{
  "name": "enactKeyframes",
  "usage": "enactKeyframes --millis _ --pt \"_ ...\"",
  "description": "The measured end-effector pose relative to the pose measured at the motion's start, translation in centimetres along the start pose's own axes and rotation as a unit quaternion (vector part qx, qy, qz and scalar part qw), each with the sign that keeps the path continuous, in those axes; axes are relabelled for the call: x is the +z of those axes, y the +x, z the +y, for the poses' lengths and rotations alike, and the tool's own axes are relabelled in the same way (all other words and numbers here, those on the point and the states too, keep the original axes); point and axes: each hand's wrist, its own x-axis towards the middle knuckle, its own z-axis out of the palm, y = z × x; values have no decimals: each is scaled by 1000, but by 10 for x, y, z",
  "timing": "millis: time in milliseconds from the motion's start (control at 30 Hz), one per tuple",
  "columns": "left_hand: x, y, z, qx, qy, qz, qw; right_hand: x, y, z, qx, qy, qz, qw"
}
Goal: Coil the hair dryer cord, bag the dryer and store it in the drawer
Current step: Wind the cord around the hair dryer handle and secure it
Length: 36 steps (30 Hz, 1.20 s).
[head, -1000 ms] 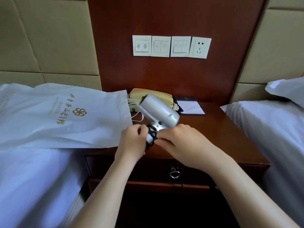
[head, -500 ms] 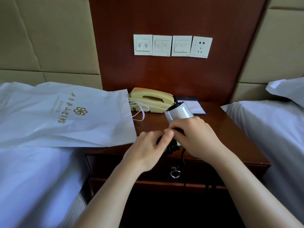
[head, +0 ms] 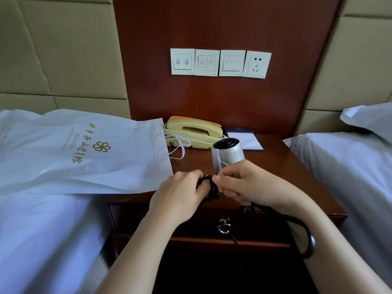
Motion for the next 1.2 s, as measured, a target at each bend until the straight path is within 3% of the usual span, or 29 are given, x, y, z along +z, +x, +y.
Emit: enactKeyframes --millis 467,767,900,1067,1200 --pt "-5 -3 -14 -38 42 24 998 -21 -2 15 14 -72 -201 977" --pt "-11 -7 -16 -123 3 85 989 -9 1 31 -46 5 -209 977" --pt "-13 -8 -20 -147 3 109 983 -15 1 32 -36 31 -186 981" --pt "-18 -4 -43 -175 -35 141 974 -19 -7 32 -18 -50 -227 972" --pt "-28 -8 -62 -196 -63 172 963 -23 -11 46 9 14 -171 985"
